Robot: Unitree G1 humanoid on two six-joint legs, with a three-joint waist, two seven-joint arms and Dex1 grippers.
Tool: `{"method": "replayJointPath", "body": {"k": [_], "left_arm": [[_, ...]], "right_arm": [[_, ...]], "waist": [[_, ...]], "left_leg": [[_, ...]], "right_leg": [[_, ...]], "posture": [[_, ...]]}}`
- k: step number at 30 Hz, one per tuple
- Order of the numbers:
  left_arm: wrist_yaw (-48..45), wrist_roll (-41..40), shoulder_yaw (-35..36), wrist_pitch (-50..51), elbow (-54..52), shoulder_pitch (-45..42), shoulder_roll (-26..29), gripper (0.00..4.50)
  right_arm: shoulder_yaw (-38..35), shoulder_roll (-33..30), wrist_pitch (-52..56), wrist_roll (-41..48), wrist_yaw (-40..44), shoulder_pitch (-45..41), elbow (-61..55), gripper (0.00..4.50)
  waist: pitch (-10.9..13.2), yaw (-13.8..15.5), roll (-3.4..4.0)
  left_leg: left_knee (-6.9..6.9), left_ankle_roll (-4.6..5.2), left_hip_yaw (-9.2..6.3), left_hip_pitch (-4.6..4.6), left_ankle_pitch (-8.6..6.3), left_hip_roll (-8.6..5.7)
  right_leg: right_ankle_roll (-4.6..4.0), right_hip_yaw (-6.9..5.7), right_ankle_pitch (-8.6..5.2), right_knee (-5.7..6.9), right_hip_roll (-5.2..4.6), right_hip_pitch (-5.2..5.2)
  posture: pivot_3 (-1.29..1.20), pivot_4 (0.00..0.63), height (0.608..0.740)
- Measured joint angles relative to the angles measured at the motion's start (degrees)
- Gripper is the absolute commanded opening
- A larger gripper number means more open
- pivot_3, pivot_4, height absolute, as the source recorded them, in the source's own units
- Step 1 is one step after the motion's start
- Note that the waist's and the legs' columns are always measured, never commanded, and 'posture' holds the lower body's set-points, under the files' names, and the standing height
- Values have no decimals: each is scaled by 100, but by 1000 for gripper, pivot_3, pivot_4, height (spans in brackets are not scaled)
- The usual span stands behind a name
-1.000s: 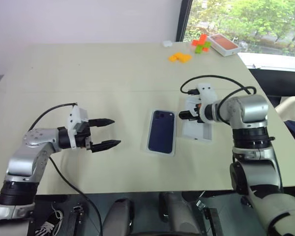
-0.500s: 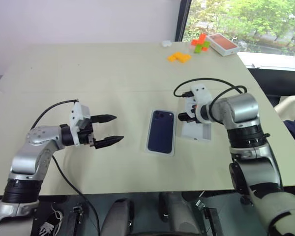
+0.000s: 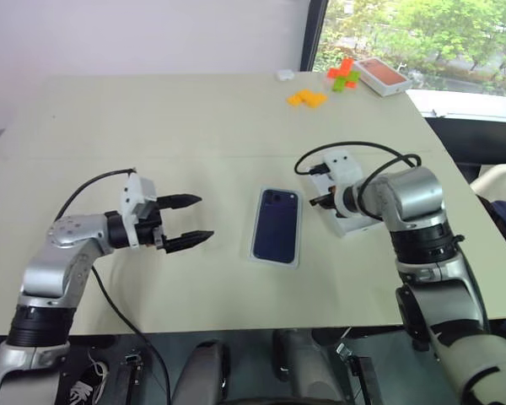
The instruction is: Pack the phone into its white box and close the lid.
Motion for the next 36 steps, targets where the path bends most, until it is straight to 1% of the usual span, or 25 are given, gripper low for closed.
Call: {"method": "replayJointPath", "body": {"k": [5, 9, 12, 15, 22, 23, 24, 26, 28, 32, 34, 36], "left_arm": [[4, 0, -13, 1, 0, -20, -42, 4500], [14, 2, -21, 1, 1, -18, -57, 4500], [23, 2, -29, 1, 0, -18, -93, 4500], [26, 4, -75, 0, 1, -17, -103, 4500], [62, 7, -133, 0, 1, -17, -111, 4500], [69, 8, -137, -1, 1, -17, -111, 4500], [76, 9, -143, -1, 1, -17, -111, 4500], [84, 9, -150, 0, 1, -18, -111, 4500], [96, 9, -151, 0, 2, -18, -111, 4500], [118, 8, -151, 1, 2, -17, -111, 4500], [120, 8, -152, 0, 2, -17, -114, 4500], [123, 7, -154, 0, 1, -17, -139, 4500]], "right_arm": [[-270, 18, 343, 51, -88, 109, -253, 32], [-538, -12, 405, 518, -239, 427, -629, 32], [-844, -31, 409, 1102, -601, 613, -756, 32], [-1106, -45, 409, 1882, -1273, 783, -866, 32], [-1564, 65, 411, 4125, -3560, 937, -791, 32], [-1655, 127, 411, 4369, -3835, 936, -728, 592], [-1759, 201, 412, 4662, -4176, 937, -629, 884], [-1819, 231, 412, 5155, -4651, 926, -520, 1761], [-1792, 192, 412, 5507, -5024, 854, -413, 2770], [-1753, 45, 412, 5944, -5590, 645, -93, 2770], [-1633, -99, 412, 5986, -5617, 452, 38, 2770], [-1405, -414, 412, 5970, -5446, 168, 156, 2770]], "waist": [[0, 7, 0], [0, 11, 0], [-1, 8, -1], [-1, 8, -1], [-1, -5, -1], [-1, -5, -1], [-1, -4, -1], [0, -3, -1], [0, -4, 0], [0, 0, 0], [1, -3, 2], [2, -5, 3]], "left_leg": [[0, 1, -1, -1, -1, 0], [0, 2, -1, -2, -2, 0], [0, 3, -1, -1, -2, 0], [0, 3, -2, -1, -1, 3], [0, 3, 2, -1, -1, 6], [0, 3, 2, -1, -1, 7], [0, 3, 2, -1, -1, 7], [0, 4, 2, -1, -1, 8], [0, 4, 4, -2, -1, 8], [0, 5, 5, -5, -2, 7], [0, 8, 7, -6, -4, 7], [0, 14, 9, -6, -7, 8]], "right_leg": [[0, 0, 0, -2, 0, 0], [0, 0, 0, -2, -1, 1], [1, 1, 0, -2, -1, 1], [1, 1, -1, -2, 3, 1], [1, 7, -1, -4, 5, 1], [1, 7, -1, -4, 6, 1], [1, 8, -1, -4, 7, 1], [1, 9, -1, -4, 8, 1], [0, 9, -2, -7, 7, 1], [1, 11, -3, -14, 7, 1], [1, 12, -3, -17, 7, 0], [3, 13, -3, -19, 8, 0]], "posture": [[0, 150, 740], [0, 150, 740], [0, 150, 740], [0, 150, 740], [0, 150, 740], [0, 150, 740], [0, 150, 740], [0, 150, 740], [0, 150, 740], [0, 150, 740], [0, 150, 740], [0, 150, 740]]}}
